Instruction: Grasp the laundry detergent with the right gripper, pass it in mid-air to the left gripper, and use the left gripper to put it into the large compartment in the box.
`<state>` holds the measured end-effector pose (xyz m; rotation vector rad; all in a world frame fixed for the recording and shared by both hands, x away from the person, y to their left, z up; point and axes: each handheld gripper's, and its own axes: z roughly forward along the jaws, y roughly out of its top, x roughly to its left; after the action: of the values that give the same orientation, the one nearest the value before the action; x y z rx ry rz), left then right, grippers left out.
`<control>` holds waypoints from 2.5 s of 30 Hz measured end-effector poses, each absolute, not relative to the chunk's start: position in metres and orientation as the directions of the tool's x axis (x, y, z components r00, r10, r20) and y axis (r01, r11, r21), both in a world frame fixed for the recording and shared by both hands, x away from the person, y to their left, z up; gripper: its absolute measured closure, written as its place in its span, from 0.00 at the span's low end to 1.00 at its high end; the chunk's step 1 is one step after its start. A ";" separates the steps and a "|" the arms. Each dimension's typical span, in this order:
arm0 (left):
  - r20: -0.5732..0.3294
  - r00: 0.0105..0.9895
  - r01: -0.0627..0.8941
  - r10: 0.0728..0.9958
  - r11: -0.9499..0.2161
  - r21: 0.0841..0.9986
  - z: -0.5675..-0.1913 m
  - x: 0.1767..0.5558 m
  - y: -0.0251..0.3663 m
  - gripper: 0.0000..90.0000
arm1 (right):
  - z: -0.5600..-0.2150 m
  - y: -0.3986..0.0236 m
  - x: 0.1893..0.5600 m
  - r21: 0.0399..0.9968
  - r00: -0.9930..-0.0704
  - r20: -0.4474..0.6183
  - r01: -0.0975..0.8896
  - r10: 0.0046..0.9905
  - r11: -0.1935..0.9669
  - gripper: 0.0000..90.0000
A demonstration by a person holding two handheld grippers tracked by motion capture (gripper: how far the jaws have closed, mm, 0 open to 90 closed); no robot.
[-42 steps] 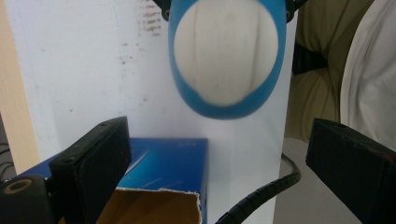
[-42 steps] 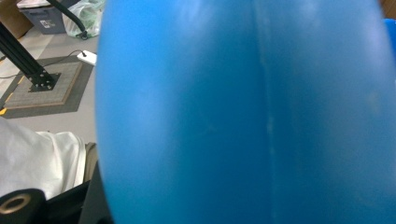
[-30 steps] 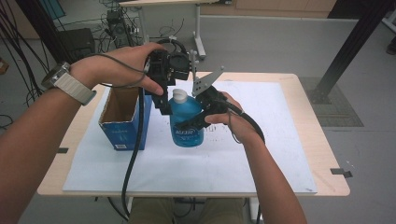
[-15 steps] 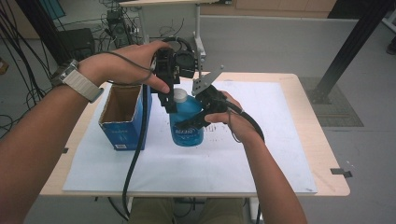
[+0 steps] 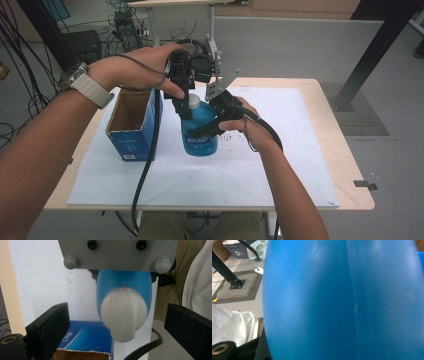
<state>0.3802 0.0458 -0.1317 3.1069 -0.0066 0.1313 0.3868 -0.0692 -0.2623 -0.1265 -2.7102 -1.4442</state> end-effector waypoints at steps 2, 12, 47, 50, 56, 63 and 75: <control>0.081 0.997 -0.002 0.000 -0.999 0.034 -0.132 0.382 0.045 0.07 | -0.262 -0.069 0.387 0.823 -0.994 0.099 0.104 0.039 0.558 0.48; 0.075 0.997 -0.005 -0.002 -0.999 0.036 -0.133 0.384 0.042 0.07 | -0.262 -0.069 0.388 0.826 -0.994 0.099 0.106 0.043 0.554 0.48; 0.078 0.997 -0.014 -0.011 -0.999 0.041 -0.132 0.384 0.037 0.08 | -0.263 -0.070 0.389 0.822 -0.993 0.107 0.113 0.044 0.558 0.48; 0.078 0.997 -0.014 -0.010 -0.999 0.044 -0.132 0.384 0.037 0.08 | -0.263 -0.070 0.388 0.822 -0.994 0.105 0.111 0.044 0.558 0.48; 0.079 0.997 -0.014 -0.010 -0.999 0.048 -0.132 0.385 0.038 0.08 | -0.263 -0.069 0.389 0.824 -0.994 0.106 0.110 0.041 0.556 0.48; 0.080 0.997 -0.014 -0.010 -0.999 0.050 -0.132 0.384 0.039 0.08 | -0.263 -0.070 0.389 0.824 -0.994 0.105 0.109 0.039 0.556 0.48; 0.082 0.997 -0.014 -0.010 -0.999 0.051 -0.132 0.383 0.038 0.08 | -0.262 -0.070 0.389 0.825 -0.994 0.104 0.110 0.042 0.554 0.48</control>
<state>0.3833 0.0383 -0.1320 3.0873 -0.0185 0.1271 0.3887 -0.0705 -0.2624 -0.1331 -2.7052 -1.4447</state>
